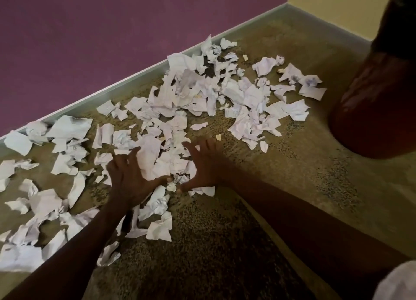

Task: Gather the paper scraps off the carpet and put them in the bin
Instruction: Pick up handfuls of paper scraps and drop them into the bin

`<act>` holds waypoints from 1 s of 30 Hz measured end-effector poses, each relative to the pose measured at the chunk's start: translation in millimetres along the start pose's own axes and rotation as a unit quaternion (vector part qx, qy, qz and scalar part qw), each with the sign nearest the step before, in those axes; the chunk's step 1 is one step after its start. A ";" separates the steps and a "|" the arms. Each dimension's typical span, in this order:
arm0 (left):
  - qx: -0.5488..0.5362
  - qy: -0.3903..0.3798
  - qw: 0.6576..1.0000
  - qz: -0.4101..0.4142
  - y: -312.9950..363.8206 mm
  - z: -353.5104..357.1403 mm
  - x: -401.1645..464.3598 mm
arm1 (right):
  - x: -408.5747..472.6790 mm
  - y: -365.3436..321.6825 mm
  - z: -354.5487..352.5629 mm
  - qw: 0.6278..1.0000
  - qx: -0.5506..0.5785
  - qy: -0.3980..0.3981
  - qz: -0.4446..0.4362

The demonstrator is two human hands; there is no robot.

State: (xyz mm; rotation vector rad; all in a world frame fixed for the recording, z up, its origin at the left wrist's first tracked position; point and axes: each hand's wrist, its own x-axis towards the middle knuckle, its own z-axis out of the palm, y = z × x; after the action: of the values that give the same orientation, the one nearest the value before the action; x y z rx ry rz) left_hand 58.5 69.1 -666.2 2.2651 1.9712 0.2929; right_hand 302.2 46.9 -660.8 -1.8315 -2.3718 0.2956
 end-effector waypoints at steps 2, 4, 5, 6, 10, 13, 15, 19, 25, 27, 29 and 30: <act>0.020 -0.063 0.998 0.019 -4.2 6.5 2.0 | 0.0 -3.5 11.3 1.000 -0.015 -0.014 -0.016; 0.052 -0.083 0.994 0.054 -2.6 10.2 1.8 | -1.7 -5.1 22.9 0.999 -0.035 0.002 -0.018; 0.068 -0.076 0.992 0.073 -1.1 10.2 0.1 | -2.1 -5.0 27.3 0.999 -0.033 0.022 -0.016; 0.079 -0.062 0.991 0.087 0.0 10.4 -1.4 | -2.5 -5.2 30.3 0.998 -0.026 0.046 -0.017; 0.080 -0.026 0.988 0.131 6.8 10.4 -6.0 | -4.7 -7.6 32.9 0.993 -0.031 0.114 -0.013; 0.065 -0.049 0.990 0.116 11.4 11.1 -4.0 | -7.9 -9.2 34.5 0.994 -0.032 0.105 -0.003; 0.065 -0.066 0.988 0.123 15.2 10.9 -2.7 | -7.2 -5.1 35.0 0.994 -0.030 0.103 -0.003; 0.058 -0.074 0.988 0.125 18.3 3.0 0.4 | -11.4 1.6 24.2 0.986 0.106 0.129 -0.002; -0.015 0.017 0.995 0.096 26.3 -36.9 21.1 | -10.0 8.4 -6.4 0.906 0.365 0.162 0.137; -0.060 0.034 0.994 0.087 26.6 -51.4 31.2 | -5.6 11.5 -19.7 0.877 0.408 0.177 0.184; -0.100 0.036 0.990 0.097 26.7 -65.1 38.3 | -2.3 14.7 -33.1 0.860 0.424 0.188 0.213; -0.115 0.028 0.988 0.101 26.5 -71.5 41.6 | -0.7 15.5 -39.8 0.854 0.434 0.185 0.221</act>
State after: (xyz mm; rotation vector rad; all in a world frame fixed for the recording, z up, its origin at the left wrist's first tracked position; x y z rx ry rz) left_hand 73.2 104.2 -588.1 2.3268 1.6336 0.5778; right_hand 325.8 52.9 -625.7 -1.6909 -1.1981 0.8106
